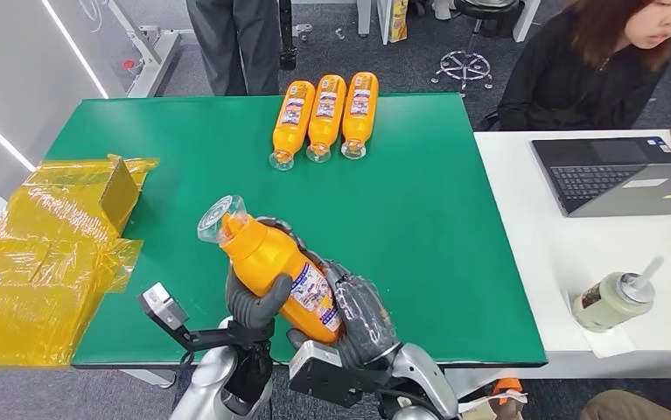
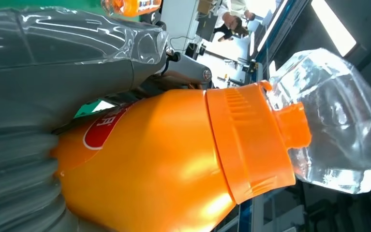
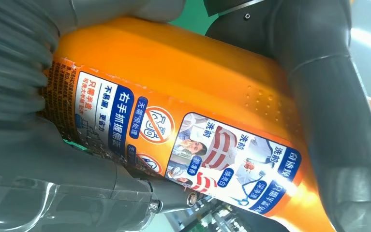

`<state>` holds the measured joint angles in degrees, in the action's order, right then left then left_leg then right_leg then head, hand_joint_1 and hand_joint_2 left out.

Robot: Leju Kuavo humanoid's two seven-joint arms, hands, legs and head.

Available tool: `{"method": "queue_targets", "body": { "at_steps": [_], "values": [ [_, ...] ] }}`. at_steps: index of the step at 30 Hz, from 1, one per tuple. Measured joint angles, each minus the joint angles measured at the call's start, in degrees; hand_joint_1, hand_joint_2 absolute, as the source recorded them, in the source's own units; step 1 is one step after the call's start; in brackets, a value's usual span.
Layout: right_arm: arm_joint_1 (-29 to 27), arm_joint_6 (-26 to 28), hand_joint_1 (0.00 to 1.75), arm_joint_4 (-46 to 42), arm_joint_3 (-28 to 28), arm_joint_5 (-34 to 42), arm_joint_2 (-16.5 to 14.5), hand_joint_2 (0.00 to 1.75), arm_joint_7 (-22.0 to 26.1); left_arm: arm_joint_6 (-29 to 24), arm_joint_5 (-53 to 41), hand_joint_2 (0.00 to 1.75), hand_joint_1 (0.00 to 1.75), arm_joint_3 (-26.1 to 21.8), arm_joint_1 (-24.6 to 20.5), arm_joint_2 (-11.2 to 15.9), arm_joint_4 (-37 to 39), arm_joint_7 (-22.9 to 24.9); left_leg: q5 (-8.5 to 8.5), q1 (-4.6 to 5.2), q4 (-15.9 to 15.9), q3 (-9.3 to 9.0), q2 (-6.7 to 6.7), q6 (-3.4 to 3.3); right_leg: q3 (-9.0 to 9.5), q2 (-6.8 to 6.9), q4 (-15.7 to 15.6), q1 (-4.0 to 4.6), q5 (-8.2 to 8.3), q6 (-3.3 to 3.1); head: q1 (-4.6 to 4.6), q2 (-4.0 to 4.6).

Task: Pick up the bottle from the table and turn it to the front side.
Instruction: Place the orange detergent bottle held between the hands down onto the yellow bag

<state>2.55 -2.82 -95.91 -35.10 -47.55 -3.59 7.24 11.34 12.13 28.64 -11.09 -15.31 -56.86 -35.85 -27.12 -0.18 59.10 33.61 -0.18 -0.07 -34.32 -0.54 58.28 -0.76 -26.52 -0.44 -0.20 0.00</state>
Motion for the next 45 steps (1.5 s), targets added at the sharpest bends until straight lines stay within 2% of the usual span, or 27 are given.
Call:
{"method": "queue_targets", "body": {
  "at_steps": [7, 11, 13, 16, 21, 31, 34, 37, 40, 45],
  "values": [
    [-1.84, 0.15, 0.0, -2.54, 0.64, -1.08, -0.32, 1.75, -0.35, 0.0, 0.7, 1.75, 1.74, 1.04, -0.7, -0.16, 0.57, 0.01, 0.0, 0.0, 0.0, 0.01, 0.0, 0.0, 0.0, 0.0, 0.0, 0.0, 0.0, 0.0, 0.0, 0.0],
    [-2.93, 1.41, 0.0, -4.01, 1.18, -0.83, -0.32, 1.75, 1.23, -0.11, 1.15, 1.75, 1.71, 1.72, -1.21, -0.19, 0.6, 0.01, 0.0, 0.0, 0.0, 0.01, -0.01, 0.0, 0.0, 0.01, 0.0, 0.0, 0.0, 0.0, 0.0, 0.0],
    [-3.59, 2.91, 0.0, -4.99, 1.49, 0.11, -0.32, 1.75, 3.14, -0.33, 1.36, 1.75, 1.71, 2.21, -1.52, -0.19, 0.6, 0.08, 0.0, 0.0, 0.0, 0.02, -0.02, 0.0, 0.01, 0.02, 0.0, 0.0, 0.0, 0.0, -0.01, 0.0],
    [-4.23, 6.1, 0.0, -7.99, 1.14, 2.4, -0.91, 1.75, 9.18, -1.44, 1.67, 1.75, 1.68, 2.67, -1.98, -0.21, 1.29, 0.85, 0.0, 0.0, 0.0, 0.02, 0.02, 0.0, -0.03, -0.01, 0.0, 0.0, 0.0, 0.0, 0.03, 0.0],
    [-5.3, 14.57, 0.0, -14.31, 1.28, 7.15, -2.02, 1.75, 17.13, -2.51, 1.98, 1.75, 1.66, 2.73, -2.05, -0.21, 2.09, 1.14, 0.0, 0.0, -0.01, 0.04, 0.03, 0.0, -0.04, -0.02, 0.0, 0.0, 0.0, 0.0, 0.01, 0.0],
    [-6.95, 21.19, 0.0, -19.73, 4.42, 15.02, -4.07, 1.75, 23.37, -3.7, -0.33, 1.75, 1.58, 2.7, -2.05, -0.14, 2.17, 1.54, 0.0, 0.0, -0.01, 0.05, 0.03, 0.0, -0.03, 0.0, 0.0, 0.0, 0.0, 0.0, 0.0, 0.0],
    [-7.15, 21.33, 0.0, -20.17, 5.36, 15.78, -4.55, 1.75, 23.8, -8.0, -6.64, 1.75, 1.5, 2.7, -2.03, 0.18, 2.04, 1.2, 0.0, 0.0, -0.01, 0.04, 0.03, 0.0, -0.03, -0.01, 0.01, 0.0, 0.0, -0.01, 0.0, 0.0],
    [-7.24, 20.37, 0.0, -20.32, 6.08, 15.74, -5.03, 1.75, 23.71, -12.94, -16.44, 1.75, 1.51, 2.7, -2.04, 0.99, 1.03, 2.09, 0.0, -0.01, -0.01, 0.04, 0.03, 0.0, -0.03, -0.01, 0.02, 0.0, 0.0, -0.01, 0.0, 0.0],
    [-7.25, 18.85, 0.0, -20.31, 6.8, 16.09, -5.45, 1.75, 23.47, -16.16, -28.4, 1.75, 1.61, 2.57, -2.06, 2.46, -1.09, 4.95, 0.0, -0.01, -0.02, 0.04, 0.03, 0.01, -0.03, -0.01, 0.03, 0.01, 0.0, -0.01, 0.0, 0.0],
    [-7.43, 16.28, 0.0, -19.44, 8.08, 17.75, -6.01, 1.75, 24.4, -17.35, -48.0, 1.75, 1.68, 2.25, -2.34, 6.33, -4.63, 11.38, 0.01, -0.02, -0.03, 0.03, 0.05, 0.02, -0.04, -0.03, 0.05, 0.01, 0.0, -0.01, 0.0, 0.0]
  ]
}}
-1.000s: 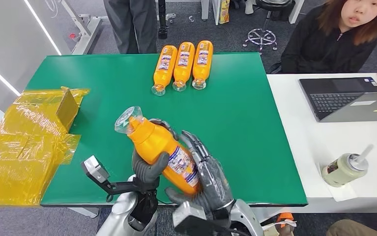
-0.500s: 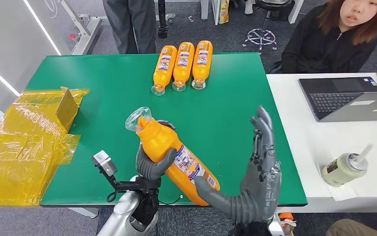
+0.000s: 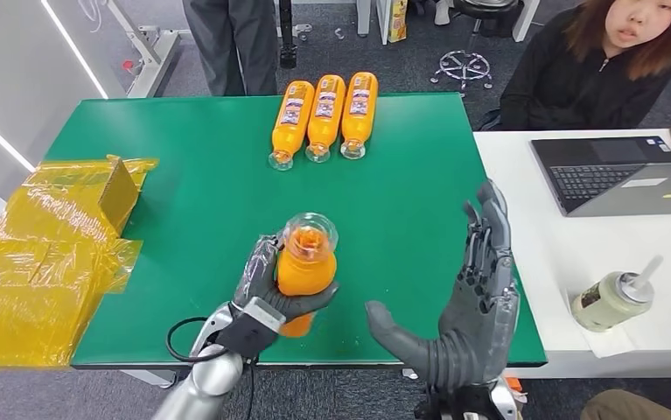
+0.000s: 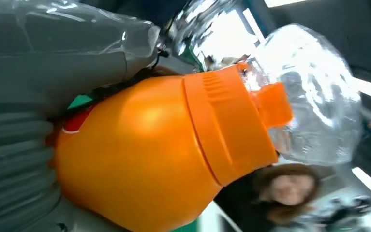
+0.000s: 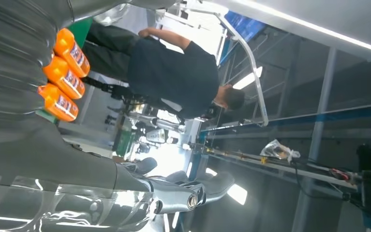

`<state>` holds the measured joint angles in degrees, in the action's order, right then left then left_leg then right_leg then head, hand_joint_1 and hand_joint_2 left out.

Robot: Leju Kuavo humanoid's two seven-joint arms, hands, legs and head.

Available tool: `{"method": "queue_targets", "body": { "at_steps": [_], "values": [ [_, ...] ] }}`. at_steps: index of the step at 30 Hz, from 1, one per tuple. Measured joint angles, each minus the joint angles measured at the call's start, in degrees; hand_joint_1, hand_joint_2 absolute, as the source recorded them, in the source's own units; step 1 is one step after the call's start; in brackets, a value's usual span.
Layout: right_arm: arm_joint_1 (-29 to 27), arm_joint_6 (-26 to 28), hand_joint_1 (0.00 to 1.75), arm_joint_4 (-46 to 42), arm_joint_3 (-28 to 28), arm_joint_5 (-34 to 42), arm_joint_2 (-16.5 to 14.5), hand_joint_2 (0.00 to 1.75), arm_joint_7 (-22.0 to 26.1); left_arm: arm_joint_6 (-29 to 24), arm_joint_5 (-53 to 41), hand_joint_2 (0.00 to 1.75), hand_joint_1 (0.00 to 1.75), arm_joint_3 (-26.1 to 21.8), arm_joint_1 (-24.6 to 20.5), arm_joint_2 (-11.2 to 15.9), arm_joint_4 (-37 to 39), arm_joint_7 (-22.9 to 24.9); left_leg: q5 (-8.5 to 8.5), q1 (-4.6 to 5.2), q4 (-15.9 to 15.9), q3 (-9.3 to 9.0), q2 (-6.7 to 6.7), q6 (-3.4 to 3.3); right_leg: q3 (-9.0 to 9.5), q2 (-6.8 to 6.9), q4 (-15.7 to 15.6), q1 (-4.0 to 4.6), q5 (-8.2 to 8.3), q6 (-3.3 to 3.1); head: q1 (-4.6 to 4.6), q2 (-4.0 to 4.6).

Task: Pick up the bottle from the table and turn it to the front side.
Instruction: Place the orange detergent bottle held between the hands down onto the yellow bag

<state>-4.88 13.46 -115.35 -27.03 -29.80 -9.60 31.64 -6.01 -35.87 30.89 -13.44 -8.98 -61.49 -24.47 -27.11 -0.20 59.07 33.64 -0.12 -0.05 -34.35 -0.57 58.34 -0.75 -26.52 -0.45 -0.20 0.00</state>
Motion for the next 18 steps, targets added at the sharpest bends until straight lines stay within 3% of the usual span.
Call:
{"method": "queue_targets", "body": {
  "at_steps": [4, 9, 14, 18],
  "values": [
    [-0.54, -0.74, 0.0, 1.96, 0.65, 1.41, -0.04, 1.75, 1.79, 0.43, -9.82, 1.75, 1.6, -0.07, -1.25, 4.12, -0.98, 3.09, 0.03, -0.01, -0.01, 0.0, -0.01, 0.04, 0.0, 0.01, 0.02, 0.01, 0.0, -0.01, -0.01, 0.0],
    [-1.67, 0.95, 0.0, 5.3, 1.23, 3.7, 0.06, 1.75, 5.1, 5.02, -15.56, 1.75, 1.55, 0.02, -4.63, 12.67, -0.9, 4.0, 0.09, -0.05, -0.01, -0.03, 0.03, 0.13, -0.02, -0.03, 0.07, 0.04, 0.01, -0.02, -0.01, 0.0],
    [-3.25, 2.77, 0.0, 7.64, 1.57, 6.3, 0.67, 1.75, 7.26, 9.29, -21.11, 1.75, 1.63, 2.04, -8.97, 24.31, -1.04, 6.31, 0.13, -0.14, -0.04, -0.03, 0.14, 0.22, -0.08, -0.17, 0.14, 0.09, 0.02, -0.11, -0.02, 0.0],
    [-4.69, 3.21, 0.0, 8.84, 1.83, 7.23, 1.14, 1.75, 8.03, 11.97, -30.0, 1.75, 1.61, 5.57, -11.86, 35.47, -2.43, 10.3, 0.11, -0.22, -0.04, -0.03, 0.23, 0.33, -0.15, -0.29, 0.17, 0.2, -0.01, -0.24, -0.01, 0.0]
  ]
}}
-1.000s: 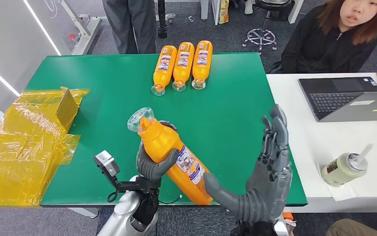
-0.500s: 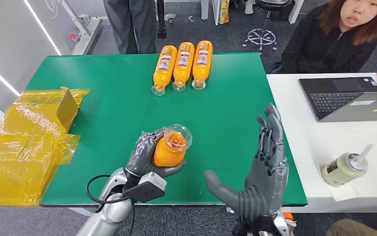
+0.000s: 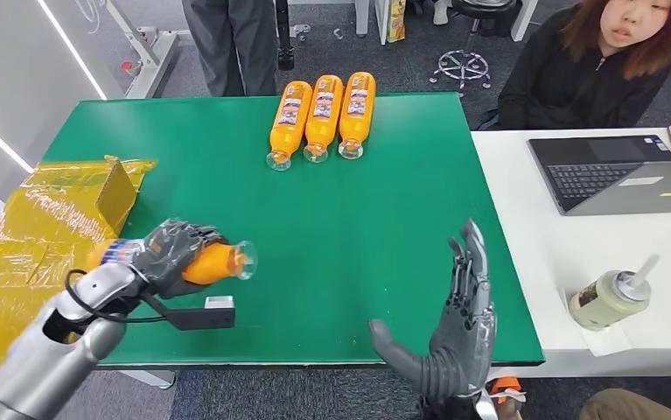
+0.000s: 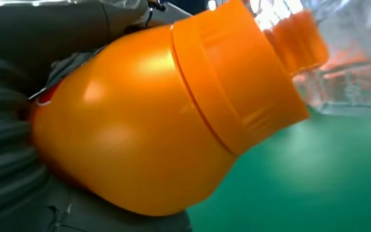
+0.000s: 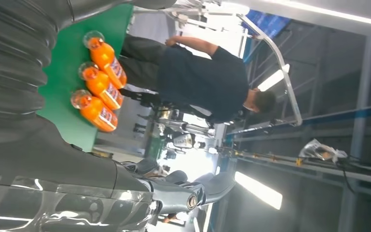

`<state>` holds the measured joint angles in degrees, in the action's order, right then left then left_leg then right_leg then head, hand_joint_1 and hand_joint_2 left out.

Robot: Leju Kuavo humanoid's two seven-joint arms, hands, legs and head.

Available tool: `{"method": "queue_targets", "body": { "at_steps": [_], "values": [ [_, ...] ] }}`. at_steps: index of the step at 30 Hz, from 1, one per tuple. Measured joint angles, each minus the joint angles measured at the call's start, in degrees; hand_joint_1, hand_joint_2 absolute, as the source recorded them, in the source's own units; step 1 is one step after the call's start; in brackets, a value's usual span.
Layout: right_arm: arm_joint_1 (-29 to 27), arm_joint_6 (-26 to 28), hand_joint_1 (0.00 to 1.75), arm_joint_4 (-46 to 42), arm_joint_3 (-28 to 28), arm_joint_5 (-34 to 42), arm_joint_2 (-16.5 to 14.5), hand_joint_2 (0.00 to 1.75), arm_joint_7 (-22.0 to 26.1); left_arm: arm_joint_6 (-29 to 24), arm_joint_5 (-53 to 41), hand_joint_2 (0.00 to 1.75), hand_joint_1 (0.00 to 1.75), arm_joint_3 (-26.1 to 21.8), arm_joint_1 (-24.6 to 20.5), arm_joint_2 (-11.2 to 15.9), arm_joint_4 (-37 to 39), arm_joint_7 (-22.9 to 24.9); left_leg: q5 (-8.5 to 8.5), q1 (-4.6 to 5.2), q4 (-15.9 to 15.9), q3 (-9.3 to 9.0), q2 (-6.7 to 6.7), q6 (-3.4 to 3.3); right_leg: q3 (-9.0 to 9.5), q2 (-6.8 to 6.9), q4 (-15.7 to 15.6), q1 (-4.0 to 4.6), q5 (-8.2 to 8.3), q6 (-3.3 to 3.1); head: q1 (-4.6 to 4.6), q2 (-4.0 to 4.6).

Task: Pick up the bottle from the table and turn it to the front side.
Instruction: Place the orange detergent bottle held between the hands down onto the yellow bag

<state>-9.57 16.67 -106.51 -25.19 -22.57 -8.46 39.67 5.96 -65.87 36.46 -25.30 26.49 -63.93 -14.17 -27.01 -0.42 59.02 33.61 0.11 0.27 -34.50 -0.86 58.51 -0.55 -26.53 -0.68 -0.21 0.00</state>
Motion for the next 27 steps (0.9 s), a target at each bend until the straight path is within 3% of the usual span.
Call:
{"method": "queue_targets", "body": {
  "at_steps": [3, 6, 9, 14, 15, 16, 18, 19, 20, 27],
  "values": [
    [-1.06, 1.1, 0.0, 0.48, 0.05, 0.56, 0.38, 1.75, 0.22, 0.15, -3.06, 1.75, 1.61, 1.83, -0.4, 6.0, 0.44, 1.82, -0.03, -0.05, 0.0, 0.01, 0.0, 0.08, -0.03, -0.01, -0.02, 0.03, -0.03, -0.04, 0.0, 0.0],
    [-2.04, 2.34, 0.0, 0.54, 0.05, 1.09, 0.76, 1.75, 0.24, -3.48, -7.57, 1.75, 1.6, 3.13, -0.41, 8.19, 3.85, 4.1, -0.03, -0.05, 0.0, 0.02, -0.03, 0.09, -0.02, 0.01, -0.04, 0.03, -0.05, -0.06, 0.0, 0.0],
    [-2.63, 2.99, 0.0, 0.53, 0.05, 1.12, 0.92, 1.75, -0.04, -7.52, -10.78, 1.75, 1.59, 3.7, -1.03, 7.44, 10.59, 5.84, -0.03, -0.05, 0.0, 0.02, -0.02, 0.09, -0.02, 0.0, -0.07, 0.03, -0.04, -0.07, -0.01, 0.0],
    [-2.91, 3.09, 0.0, 0.44, 0.05, 0.97, 0.94, 1.75, -1.09, -12.25, -12.94, 1.75, 1.46, 3.93, -3.26, 3.07, 23.7, 6.76, -0.03, -0.04, 0.02, 0.01, -0.02, 0.09, -0.01, 0.02, -0.08, 0.03, 0.0, -0.12, -0.03, 0.0],
    [-2.93, 3.08, 0.0, 0.44, 0.05, 0.97, 0.94, 1.75, -1.2, -12.97, -13.18, 1.75, 1.35, 3.94, -3.78, 2.05, 25.98, 6.97, -0.03, -0.04, 0.02, 0.01, -0.03, 0.09, 0.0, 0.02, -0.08, 0.02, 0.01, -0.13, -0.02, 0.0],
    [-2.95, 3.06, 0.0, 0.44, 0.05, 0.98, 0.94, 1.75, -1.24, -13.56, -13.42, 1.75, 1.12, 3.96, -4.38, 1.06, 28.04, 7.25, -0.03, -0.04, 0.02, 0.0, -0.04, 0.09, 0.02, 0.04, -0.08, 0.02, 0.01, -0.13, -0.02, 0.0],
    [-2.97, 3.03, 0.0, 0.44, 0.05, 0.99, 0.94, 1.75, -1.32, -14.37, -13.85, 1.75, 0.42, 3.98, -5.65, -0.82, 31.73, 8.21, -0.03, -0.01, 0.02, -0.04, -0.14, 0.08, 0.1, 0.15, -0.08, 0.01, 0.0, -0.13, -0.01, 0.0],
    [-2.97, 2.99, 0.0, 0.44, 0.05, 1.0, 0.94, 1.75, -1.38, -14.56, -14.11, 1.75, 0.14, 3.98, -6.3, -1.69, 33.37, 8.89, -0.03, 0.0, 0.01, -0.06, -0.22, 0.08, 0.15, 0.24, -0.09, 0.0, -0.01, -0.12, -0.01, 0.0],
    [-2.97, 2.94, 0.0, 0.44, 0.05, 1.0, 0.94, 1.75, -1.47, -14.61, -14.41, 1.75, 0.0, 3.98, -6.89, -2.48, 34.87, 9.59, -0.03, 0.01, 0.01, -0.09, -0.29, 0.08, 0.2, 0.33, -0.09, 0.0, -0.03, -0.11, -0.02, 0.0],
    [-2.95, 3.09, 0.0, 0.46, 0.05, 1.0, 0.94, 1.75, -1.89, -14.41, -15.49, 1.75, 0.0, 3.98, -9.59, -5.57, 41.28, 11.41, 0.07, -0.01, -0.1, -0.34, -0.38, 0.23, 0.43, 0.43, -0.06, -0.02, -0.03, -0.16, -0.01, 0.0]
  ]
}}
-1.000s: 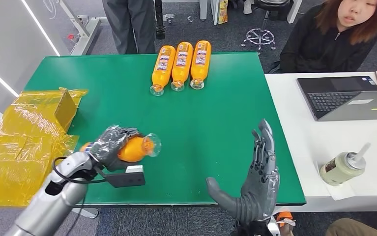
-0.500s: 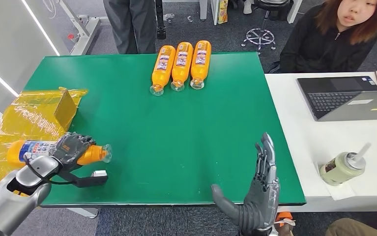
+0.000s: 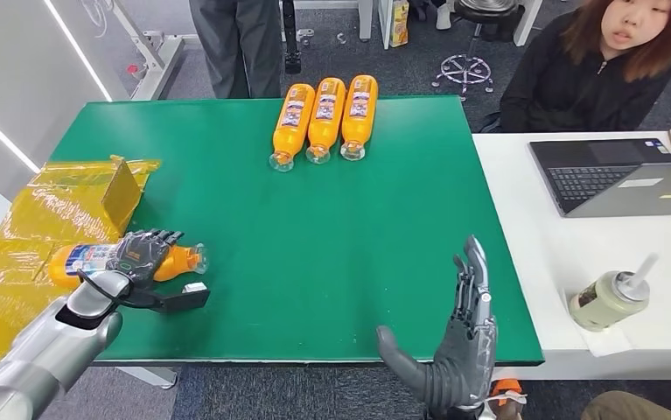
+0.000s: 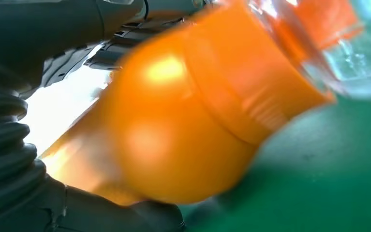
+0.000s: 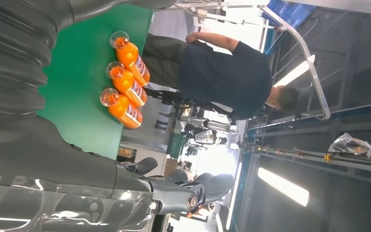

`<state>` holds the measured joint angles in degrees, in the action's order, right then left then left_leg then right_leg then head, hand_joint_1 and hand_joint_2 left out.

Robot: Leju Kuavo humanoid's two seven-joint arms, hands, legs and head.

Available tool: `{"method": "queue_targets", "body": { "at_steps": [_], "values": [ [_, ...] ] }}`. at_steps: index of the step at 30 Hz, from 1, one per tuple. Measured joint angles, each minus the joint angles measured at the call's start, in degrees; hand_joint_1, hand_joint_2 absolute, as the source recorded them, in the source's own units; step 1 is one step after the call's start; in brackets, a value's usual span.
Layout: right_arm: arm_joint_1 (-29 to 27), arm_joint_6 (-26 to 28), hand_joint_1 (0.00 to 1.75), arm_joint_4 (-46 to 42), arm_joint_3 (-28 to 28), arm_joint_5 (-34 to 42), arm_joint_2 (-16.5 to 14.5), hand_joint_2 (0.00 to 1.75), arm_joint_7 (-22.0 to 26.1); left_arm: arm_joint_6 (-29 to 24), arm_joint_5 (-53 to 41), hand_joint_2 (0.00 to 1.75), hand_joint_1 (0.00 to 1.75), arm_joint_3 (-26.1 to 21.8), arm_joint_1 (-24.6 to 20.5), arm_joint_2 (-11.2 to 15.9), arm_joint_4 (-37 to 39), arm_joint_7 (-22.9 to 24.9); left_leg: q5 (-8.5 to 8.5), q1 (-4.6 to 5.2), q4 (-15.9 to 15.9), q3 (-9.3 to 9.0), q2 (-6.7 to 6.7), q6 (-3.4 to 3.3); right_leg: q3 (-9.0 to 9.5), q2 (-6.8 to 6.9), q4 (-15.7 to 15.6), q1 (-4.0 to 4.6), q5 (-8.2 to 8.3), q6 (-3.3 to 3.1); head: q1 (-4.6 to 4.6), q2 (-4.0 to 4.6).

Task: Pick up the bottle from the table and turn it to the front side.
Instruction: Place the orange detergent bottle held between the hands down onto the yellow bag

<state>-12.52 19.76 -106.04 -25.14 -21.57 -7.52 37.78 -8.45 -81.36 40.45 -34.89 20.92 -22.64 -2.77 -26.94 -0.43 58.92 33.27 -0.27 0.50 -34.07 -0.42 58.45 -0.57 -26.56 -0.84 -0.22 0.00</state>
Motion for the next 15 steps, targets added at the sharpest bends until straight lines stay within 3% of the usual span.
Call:
{"method": "queue_targets", "body": {
  "at_steps": [8, 15],
  "values": [
    [0.2, 0.74, 0.0, 1.31, -0.06, 1.97, 0.36, 1.75, 0.86, 0.84, -0.08, 1.75, 0.0, 0.01, -1.63, -0.86, 2.92, 0.43, 0.14, -0.04, -0.03, -0.12, 0.0, 0.2, 0.03, -0.01, 0.15, 0.02, 0.1, -0.16, 0.0, 0.0],
    [0.7, 5.41, 0.0, 3.93, -1.47, 6.24, 2.4, 1.75, 2.12, -0.09, 0.39, 1.75, 0.0, -0.1, -2.0, 0.67, 3.1, -1.43, 0.23, -0.1, -0.1, -0.11, 0.12, 0.35, -0.1, -0.18, 0.19, 0.07, 0.19, -0.33, -0.01, 0.0]
  ]
}}
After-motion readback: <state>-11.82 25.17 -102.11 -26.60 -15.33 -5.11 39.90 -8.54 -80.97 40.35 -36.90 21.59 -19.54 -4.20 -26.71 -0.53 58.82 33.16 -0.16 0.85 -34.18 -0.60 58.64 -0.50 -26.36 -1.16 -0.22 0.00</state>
